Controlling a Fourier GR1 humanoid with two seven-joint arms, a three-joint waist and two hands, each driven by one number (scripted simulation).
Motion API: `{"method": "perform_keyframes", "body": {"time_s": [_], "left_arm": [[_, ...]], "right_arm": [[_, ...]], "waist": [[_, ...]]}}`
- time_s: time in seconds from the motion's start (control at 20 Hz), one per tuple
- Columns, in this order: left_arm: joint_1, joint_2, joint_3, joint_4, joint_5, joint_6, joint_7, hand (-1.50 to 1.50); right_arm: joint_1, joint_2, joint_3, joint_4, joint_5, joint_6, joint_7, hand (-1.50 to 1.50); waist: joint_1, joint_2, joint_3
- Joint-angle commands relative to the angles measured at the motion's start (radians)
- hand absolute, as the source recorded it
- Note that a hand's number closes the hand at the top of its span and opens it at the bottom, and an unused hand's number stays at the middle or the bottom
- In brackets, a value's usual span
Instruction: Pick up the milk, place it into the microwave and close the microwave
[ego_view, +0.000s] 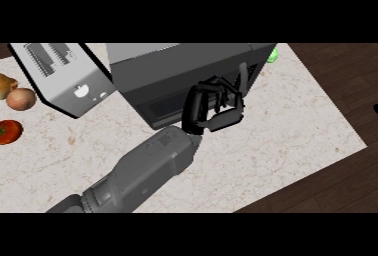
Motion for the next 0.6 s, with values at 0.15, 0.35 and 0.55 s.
{"method": "perform_keyframes", "body": {"time_s": [0.15, 0.35, 0.55], "left_arm": [[-0.069, 0.000, -0.025, 0.100, -0.005, -0.032, 0.022, 1.50], [-0.093, 0.000, -0.047, 0.146, -0.003, -0.002, 0.068, 1.50], [-0.070, 0.000, -0.051, 0.178, 0.023, 0.042, 0.096, 1.50]], "right_arm": [[-0.016, -0.021, 0.000, -0.006, -0.048, 0.020, 0.009, -1.50], [-0.028, -0.027, 0.013, -0.007, -0.080, 0.032, 0.015, -1.50], [-0.020, -0.037, 0.017, -0.018, -0.111, 0.048, 0.020, -1.50]], "waist": [[-0.015, 0.015, 0.001], [0.001, 0.015, 0.003], [0.015, 0.010, 0.002]]}}
